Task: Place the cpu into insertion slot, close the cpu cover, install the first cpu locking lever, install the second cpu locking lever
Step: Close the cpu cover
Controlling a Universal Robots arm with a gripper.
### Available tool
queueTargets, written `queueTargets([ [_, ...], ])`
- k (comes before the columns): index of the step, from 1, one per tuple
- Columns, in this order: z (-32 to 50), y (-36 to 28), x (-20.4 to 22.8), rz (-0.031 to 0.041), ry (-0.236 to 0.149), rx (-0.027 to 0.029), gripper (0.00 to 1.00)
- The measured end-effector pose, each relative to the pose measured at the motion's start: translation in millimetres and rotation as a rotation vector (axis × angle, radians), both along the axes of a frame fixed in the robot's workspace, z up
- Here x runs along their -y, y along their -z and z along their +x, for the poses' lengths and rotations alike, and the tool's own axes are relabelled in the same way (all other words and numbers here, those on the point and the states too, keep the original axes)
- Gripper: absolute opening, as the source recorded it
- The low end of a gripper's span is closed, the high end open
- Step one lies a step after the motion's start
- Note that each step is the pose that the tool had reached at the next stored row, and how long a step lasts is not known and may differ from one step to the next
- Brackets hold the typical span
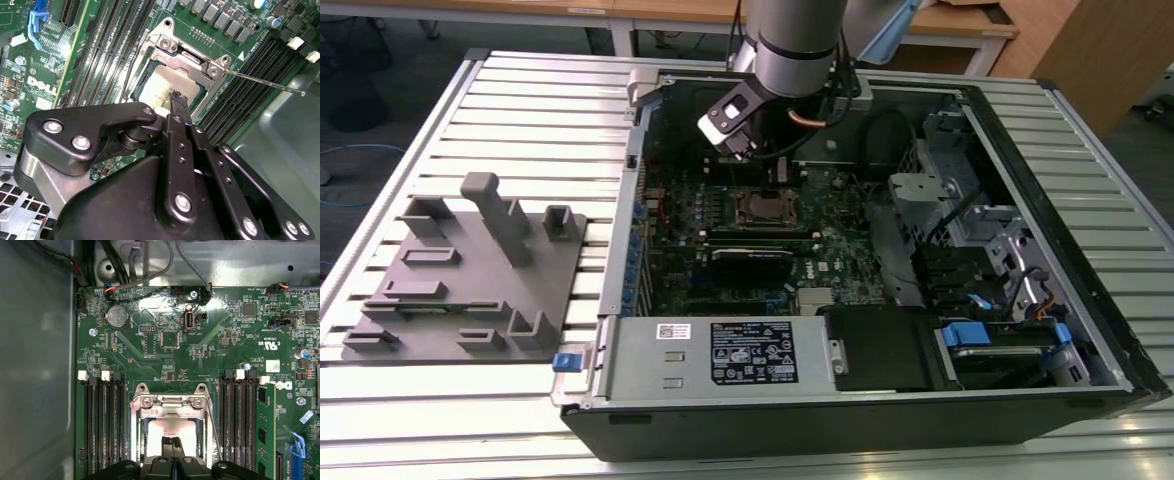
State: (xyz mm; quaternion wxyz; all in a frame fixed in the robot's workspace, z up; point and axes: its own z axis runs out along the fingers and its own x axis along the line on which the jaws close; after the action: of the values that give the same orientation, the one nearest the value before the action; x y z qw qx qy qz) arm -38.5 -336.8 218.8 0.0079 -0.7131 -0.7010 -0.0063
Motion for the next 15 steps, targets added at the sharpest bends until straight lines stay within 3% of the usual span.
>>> queueTargets([
  [15, -0.1, -1.6, -0.1, 0.0002, 0.000, 0.0001, 0.11],
])
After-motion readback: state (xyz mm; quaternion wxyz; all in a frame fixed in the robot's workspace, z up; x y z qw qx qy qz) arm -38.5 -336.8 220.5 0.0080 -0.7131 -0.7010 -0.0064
